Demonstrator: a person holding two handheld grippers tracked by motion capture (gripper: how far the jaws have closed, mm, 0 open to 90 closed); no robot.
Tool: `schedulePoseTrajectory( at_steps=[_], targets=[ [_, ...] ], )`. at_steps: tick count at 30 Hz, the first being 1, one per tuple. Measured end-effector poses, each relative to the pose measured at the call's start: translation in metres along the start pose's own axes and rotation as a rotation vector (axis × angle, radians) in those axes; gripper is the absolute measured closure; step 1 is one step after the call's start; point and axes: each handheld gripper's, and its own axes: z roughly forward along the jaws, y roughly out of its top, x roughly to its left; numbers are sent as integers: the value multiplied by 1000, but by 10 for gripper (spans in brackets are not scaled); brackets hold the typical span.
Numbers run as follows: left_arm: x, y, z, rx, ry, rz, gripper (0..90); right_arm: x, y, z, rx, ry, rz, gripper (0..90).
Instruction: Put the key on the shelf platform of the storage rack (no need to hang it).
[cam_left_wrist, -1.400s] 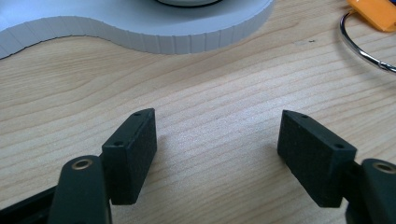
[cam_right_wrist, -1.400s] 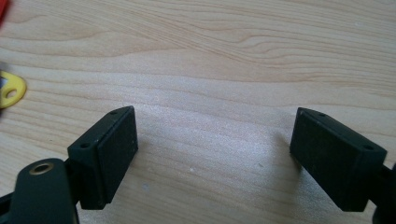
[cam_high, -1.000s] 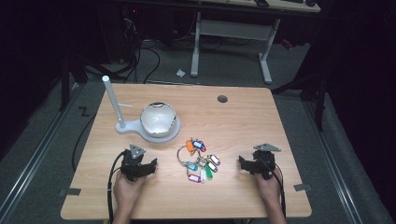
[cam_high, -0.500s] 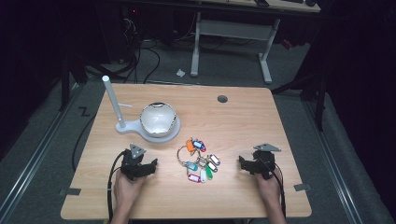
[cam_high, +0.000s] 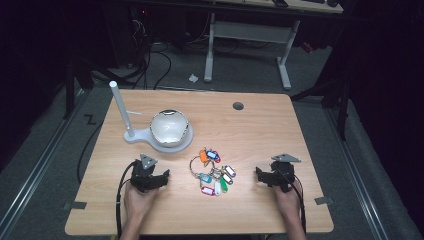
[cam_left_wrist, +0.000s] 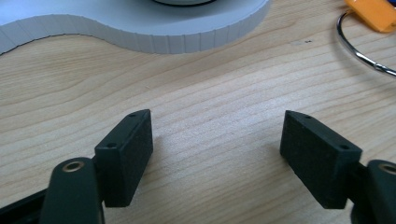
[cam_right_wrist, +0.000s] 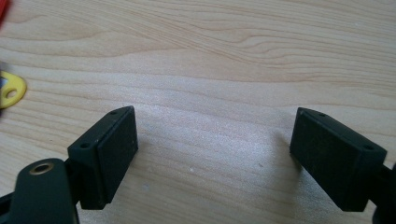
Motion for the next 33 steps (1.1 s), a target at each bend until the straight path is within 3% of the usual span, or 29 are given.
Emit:
schedulePoseTrajectory(
  at_steps=[9,14,18,33],
  targets=[
    [-11,6,-6,-19,-66,12,275,0,0,0,-1,0,0,152],
    [-23,11,-7,-21,-107,48,307,0,0,0,-1,0,0,152],
    [-36,22,-9,-22,-138,100,309,0,0,0,-1,0,0,152],
    [-68,43,-5,-23,-225,155,304,0,0,0,0,1,0,152]
  ],
)
